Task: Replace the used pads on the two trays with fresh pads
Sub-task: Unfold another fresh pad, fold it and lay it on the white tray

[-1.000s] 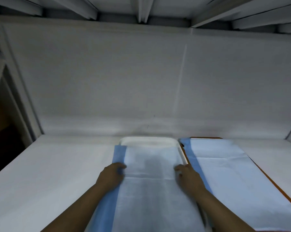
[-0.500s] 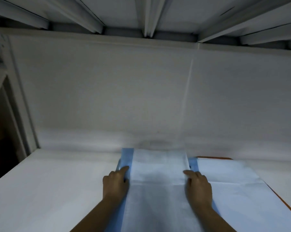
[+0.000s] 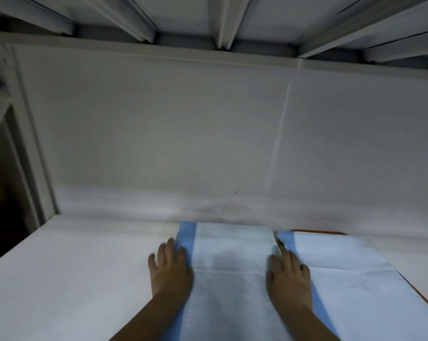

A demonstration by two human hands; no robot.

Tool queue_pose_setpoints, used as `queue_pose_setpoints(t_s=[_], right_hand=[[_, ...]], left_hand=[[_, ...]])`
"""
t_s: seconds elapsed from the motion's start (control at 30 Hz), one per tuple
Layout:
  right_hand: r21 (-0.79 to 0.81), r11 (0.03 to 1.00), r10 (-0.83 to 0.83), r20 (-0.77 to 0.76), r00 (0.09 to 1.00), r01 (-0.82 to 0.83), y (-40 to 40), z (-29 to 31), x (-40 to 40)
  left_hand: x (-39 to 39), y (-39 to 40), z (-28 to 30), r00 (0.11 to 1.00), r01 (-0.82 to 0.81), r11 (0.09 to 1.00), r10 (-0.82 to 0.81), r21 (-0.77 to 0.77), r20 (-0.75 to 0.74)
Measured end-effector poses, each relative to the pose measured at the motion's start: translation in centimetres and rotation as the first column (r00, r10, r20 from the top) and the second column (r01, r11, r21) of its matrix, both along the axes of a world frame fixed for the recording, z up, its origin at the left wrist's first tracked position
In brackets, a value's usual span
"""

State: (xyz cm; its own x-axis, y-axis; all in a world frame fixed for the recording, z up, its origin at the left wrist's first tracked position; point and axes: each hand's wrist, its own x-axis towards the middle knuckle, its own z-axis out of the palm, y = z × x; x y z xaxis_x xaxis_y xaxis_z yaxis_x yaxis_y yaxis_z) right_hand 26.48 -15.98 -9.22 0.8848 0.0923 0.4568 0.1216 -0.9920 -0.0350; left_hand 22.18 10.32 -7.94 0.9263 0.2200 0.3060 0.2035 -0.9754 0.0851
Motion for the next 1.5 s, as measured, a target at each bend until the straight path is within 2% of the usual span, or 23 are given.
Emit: queue_pose_setpoints(t_s=[0.07, 0.1, 0.17, 0.2, 0.23, 0.27, 0.33, 0.63, 0.77, 0.83, 0.9, 1.13, 1.27, 1.5], right_hand=[[0.032, 0.996, 0.089, -0.010, 0.996, -0.089, 0.7, -0.1, 0.5], [0.048, 0.989, 0.143, -0.080, 0.986, -0.139, 1.3, 0.3, 0.6], [0.074, 0.973, 0.226, -0.167, 0.960, -0.216, 2.7, 0.8, 1.2], [0.140, 0.967, 0.239, -0.233, 0.943, -0.211, 3.2, 0.8, 1.5], [0.164, 0.972, 0.217, -0.360, 0.907, -0.168, 3.3, 0.8, 1.4], [0.138, 0.980, 0.191, -0.419, 0.888, -0.145, 3.2, 0.7, 1.3], [0.111, 0.986, 0.161, -0.451, 0.878, -0.124, 3.1, 0.4, 1.3], [0.148, 0.988, 0.112, -0.460, 0.881, -0.048, 3.2, 1.0, 1.1], [0.081, 0.994, 0.097, -0.252, 0.963, -0.079, 3.8, 1.7, 2.8], [0.083, 0.984, 0.177, -0.279, 0.944, -0.160, 4.4, 1.8, 4.1], [0.032, 0.972, 0.229, -0.321, 0.919, -0.231, 4.9, 1.7, 5.5], [0.072, 0.942, 0.328, -0.406, 0.853, -0.328, 5.3, 0.2, 7.6], [0.125, 0.959, 0.282, -0.420, 0.863, -0.252, 5.1, -0.5, 7.7], [0.103, 0.987, 0.156, -0.448, 0.880, -0.123, 4.7, -0.3, 7.6]], left_hand=[[0.4, -1.0, 0.2, 0.987, 0.151, 0.988, -0.152, 0.018, 0.048], [0.5, -1.7, 0.7, 0.974, 0.225, 0.974, -0.225, 0.009, 0.035], [1.3, -3.3, 0.9, 0.942, 0.325, 0.945, -0.327, -0.035, -0.076], [1.8, -3.8, 0.5, 0.928, 0.354, 0.935, -0.355, -0.031, -0.109], [2.0, -4.0, 0.0, 0.919, 0.342, 0.936, -0.351, -0.078, -0.178], [2.2, -4.1, -0.5, 0.913, 0.315, 0.940, -0.338, -0.132, -0.230], [2.3, -3.9, -1.1, 0.924, 0.251, 0.957, -0.282, -0.144, -0.259], [1.5, -3.3, -0.6, 0.950, 0.027, 0.972, -0.098, -0.234, -0.297], [3.4, -3.3, 0.6, 0.973, 0.129, 0.980, -0.155, -0.154, -0.172], [5.0, -3.4, 1.0, 0.955, 0.230, 0.965, -0.249, -0.127, -0.162], [6.5, -3.6, 0.7, 0.927, 0.292, 0.950, -0.310, -0.112, -0.213], [8.6, -3.4, -0.5, 0.871, 0.375, 0.915, -0.403, -0.151, -0.280], [8.7, -2.6, -1.6, 0.904, 0.295, 0.937, -0.337, -0.185, -0.264], [9.0, -1.4, -2.5, 0.952, 0.148, 0.967, -0.196, -0.209, -0.236]])
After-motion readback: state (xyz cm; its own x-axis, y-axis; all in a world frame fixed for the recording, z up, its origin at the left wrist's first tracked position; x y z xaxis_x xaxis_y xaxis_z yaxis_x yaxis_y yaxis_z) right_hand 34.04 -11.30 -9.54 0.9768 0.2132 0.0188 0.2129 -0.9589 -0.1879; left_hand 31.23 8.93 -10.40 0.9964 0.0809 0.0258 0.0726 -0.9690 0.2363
